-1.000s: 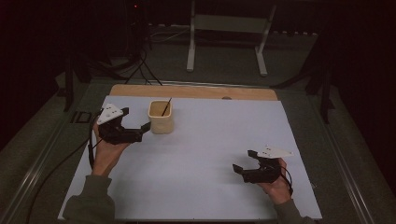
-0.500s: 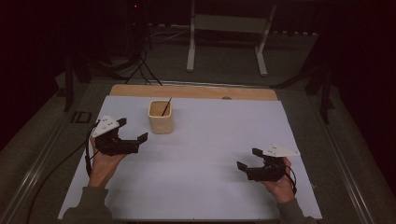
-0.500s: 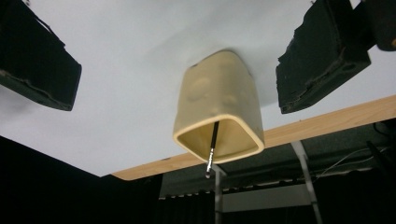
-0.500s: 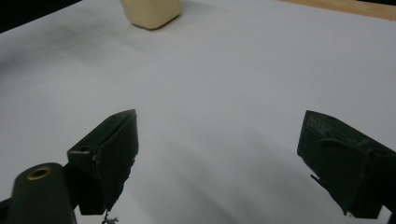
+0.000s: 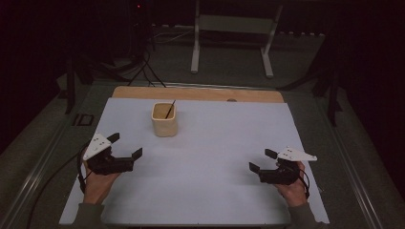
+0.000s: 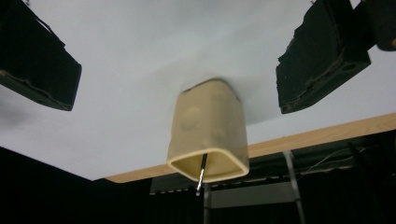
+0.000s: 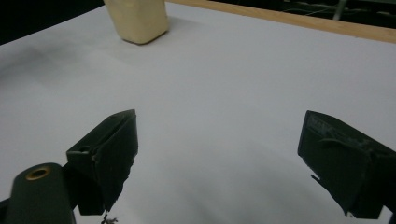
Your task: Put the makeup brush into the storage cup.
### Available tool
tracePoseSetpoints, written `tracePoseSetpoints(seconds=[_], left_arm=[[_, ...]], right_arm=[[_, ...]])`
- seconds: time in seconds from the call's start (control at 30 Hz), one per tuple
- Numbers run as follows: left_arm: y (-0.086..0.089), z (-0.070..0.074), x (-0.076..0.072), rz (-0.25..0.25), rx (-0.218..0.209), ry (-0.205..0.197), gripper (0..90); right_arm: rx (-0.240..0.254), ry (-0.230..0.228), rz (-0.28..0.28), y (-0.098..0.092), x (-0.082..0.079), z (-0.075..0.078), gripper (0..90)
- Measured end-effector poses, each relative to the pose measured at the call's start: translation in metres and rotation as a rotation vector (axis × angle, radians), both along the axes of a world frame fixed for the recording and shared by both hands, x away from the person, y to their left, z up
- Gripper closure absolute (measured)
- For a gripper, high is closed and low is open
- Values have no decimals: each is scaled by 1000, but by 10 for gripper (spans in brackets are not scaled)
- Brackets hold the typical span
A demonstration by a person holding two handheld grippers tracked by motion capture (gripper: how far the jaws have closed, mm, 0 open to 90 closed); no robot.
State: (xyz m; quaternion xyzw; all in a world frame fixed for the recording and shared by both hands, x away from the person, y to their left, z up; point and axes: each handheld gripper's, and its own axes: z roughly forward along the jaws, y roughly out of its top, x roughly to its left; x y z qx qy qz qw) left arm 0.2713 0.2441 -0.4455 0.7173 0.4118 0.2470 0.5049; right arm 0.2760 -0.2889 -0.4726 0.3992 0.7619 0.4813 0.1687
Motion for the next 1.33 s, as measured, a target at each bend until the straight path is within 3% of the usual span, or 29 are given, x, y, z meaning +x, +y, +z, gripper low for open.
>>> tracePoseSetpoints(seconds=[0.23, 0.27, 0.37, 0.83, 1.33], left_arm=[[9, -11, -14, 17, 5, 13, 12], [11, -13, -16, 21, 0, 20, 12], [16, -17, -21, 40, 13, 24, 12], [38, -23, -42, 143, 9, -23, 11], [38, -30, -41, 140, 22, 0, 12]], right_arm=[[1, -28, -4, -10, -4, 0, 109], [6, -54, -7, -15, -8, 1, 107], [6, -75, -19, -21, -11, 1, 107], [-9, -101, -36, -33, -23, -2, 107], [-8, -136, -42, -40, -29, -7, 103]])
